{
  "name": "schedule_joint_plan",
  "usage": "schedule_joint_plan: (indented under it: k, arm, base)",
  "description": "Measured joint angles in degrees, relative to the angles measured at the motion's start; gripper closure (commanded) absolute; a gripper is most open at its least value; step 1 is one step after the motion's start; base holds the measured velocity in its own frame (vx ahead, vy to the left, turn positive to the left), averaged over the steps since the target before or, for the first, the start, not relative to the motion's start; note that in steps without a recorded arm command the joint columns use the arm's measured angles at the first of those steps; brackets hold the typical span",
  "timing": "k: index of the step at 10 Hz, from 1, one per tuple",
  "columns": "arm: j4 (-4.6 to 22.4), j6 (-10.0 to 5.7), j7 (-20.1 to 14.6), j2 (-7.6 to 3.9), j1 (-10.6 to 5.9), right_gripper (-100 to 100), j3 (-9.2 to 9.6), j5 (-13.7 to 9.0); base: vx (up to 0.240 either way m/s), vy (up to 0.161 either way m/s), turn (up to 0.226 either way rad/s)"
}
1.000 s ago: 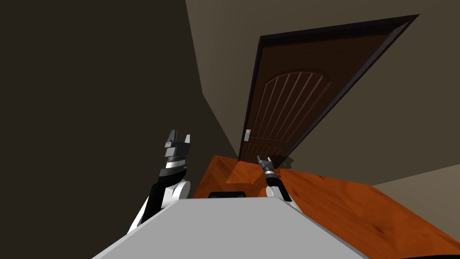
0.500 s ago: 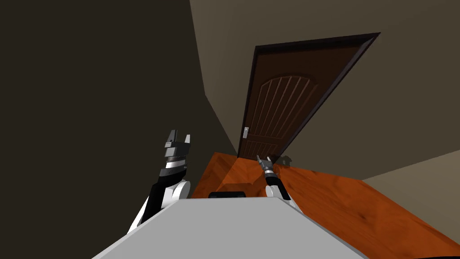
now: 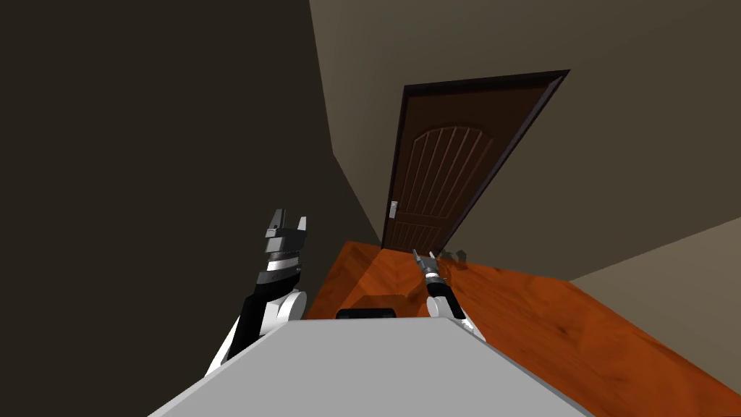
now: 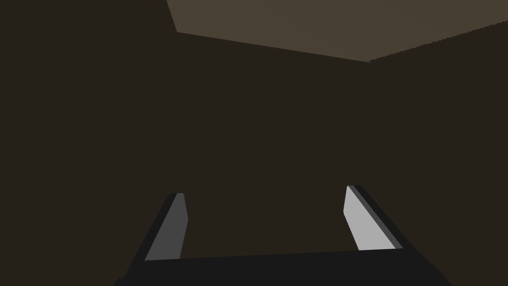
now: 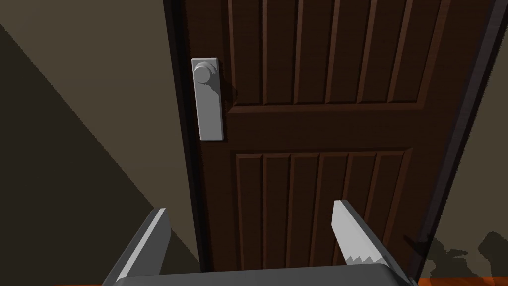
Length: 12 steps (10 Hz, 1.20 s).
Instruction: Pull the door open
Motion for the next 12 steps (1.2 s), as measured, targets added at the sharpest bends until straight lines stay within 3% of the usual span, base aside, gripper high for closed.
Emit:
schedule_joint_plan:
  k: [6,12]
  arm:
    - [3.4,-0.54,-0.9,-0.45,-2.83,-100,0.32,0.3]
    - [8.1,-1.28,-2.3,-1.11,-6.80,-100,0.76,0.7]
  base:
    - [-0.197,-0.030,0.001]
    - [-0.184,-0.004,-0.005]
